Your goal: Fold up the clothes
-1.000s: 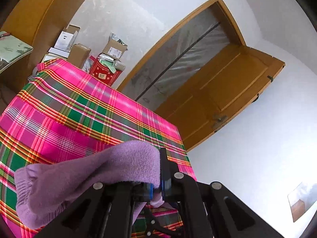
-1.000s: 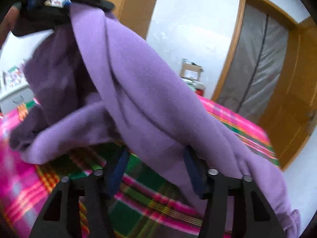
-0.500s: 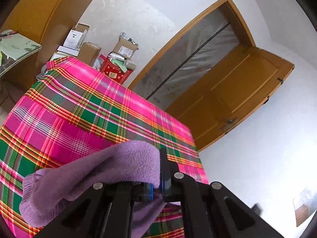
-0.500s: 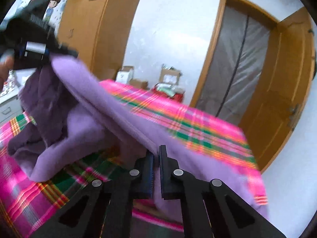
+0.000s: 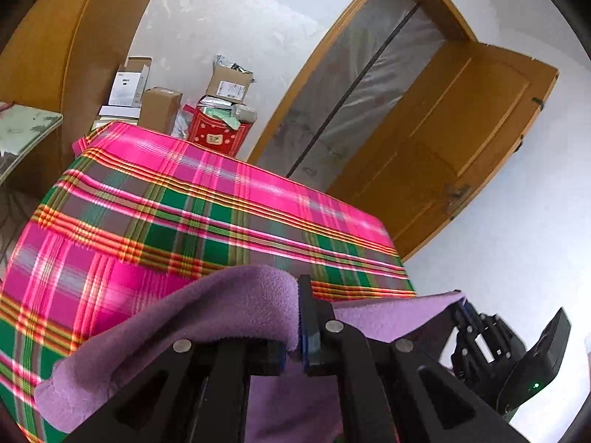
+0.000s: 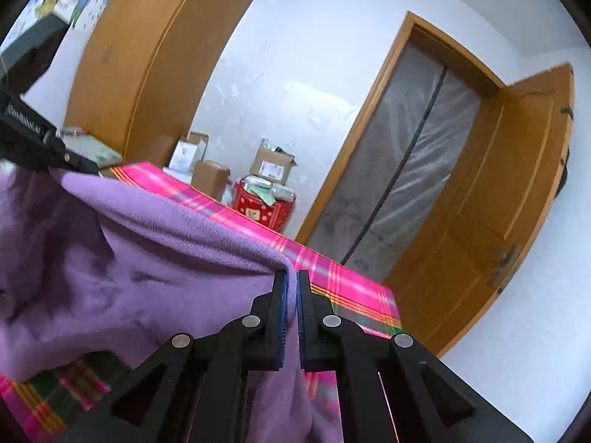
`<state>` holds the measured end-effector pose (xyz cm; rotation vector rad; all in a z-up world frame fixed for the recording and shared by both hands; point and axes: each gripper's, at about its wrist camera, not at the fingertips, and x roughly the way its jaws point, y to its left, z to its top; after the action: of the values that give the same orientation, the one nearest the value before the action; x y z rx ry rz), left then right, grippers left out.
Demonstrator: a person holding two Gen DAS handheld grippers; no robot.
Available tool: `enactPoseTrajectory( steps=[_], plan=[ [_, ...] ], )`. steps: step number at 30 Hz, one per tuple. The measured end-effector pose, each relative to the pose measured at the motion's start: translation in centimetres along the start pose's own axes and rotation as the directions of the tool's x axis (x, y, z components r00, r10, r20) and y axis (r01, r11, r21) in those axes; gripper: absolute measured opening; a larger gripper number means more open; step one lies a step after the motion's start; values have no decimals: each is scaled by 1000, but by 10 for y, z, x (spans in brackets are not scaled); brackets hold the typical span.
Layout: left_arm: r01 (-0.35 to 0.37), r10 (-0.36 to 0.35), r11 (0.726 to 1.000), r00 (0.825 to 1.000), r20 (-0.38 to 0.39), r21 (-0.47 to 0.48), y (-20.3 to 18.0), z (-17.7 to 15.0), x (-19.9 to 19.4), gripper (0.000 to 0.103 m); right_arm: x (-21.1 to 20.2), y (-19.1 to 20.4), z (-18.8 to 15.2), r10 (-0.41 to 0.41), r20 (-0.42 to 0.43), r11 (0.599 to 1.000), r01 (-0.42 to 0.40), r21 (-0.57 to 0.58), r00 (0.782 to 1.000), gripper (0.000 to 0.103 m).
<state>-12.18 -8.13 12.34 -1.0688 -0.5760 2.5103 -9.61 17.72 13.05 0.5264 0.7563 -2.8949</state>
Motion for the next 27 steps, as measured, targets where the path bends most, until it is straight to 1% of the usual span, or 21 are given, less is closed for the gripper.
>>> enactPoseTrajectory(
  steps=[5, 8, 10, 16, 21, 24, 27],
  plan=[
    [-58, 60, 996, 998, -31, 63, 4, 21, 31, 7, 42, 4, 4, -36, -30, 996, 33, -88, 999, 5],
    [-62, 67, 995, 996, -63, 73, 8, 32, 49, 7, 66, 3, 5, -50, -55, 992, 43, -115, 997, 5],
    [-69, 77, 993, 994, -84, 97, 10, 41, 63, 7, 81, 2, 6, -59, -75, 990, 48, -132, 995, 5],
    [-108, 122, 987, 986, -113, 118, 16, 59, 96, 7, 124, 2, 9, -87, -132, 983, 63, -174, 987, 5],
    [-123, 135, 989, 979, -150, 87, 35, 68, 120, 7, 161, 8, 10, -117, -166, 969, 75, -237, 979, 5],
    [-121, 131, 990, 977, -168, 66, 44, 72, 134, 7, 180, 13, 8, -131, -194, 961, 77, -266, 972, 5],
    [-119, 131, 990, 974, -183, 74, 48, 72, 145, 7, 196, 20, 4, -144, -211, 951, 77, -300, 967, 5]
  ],
)
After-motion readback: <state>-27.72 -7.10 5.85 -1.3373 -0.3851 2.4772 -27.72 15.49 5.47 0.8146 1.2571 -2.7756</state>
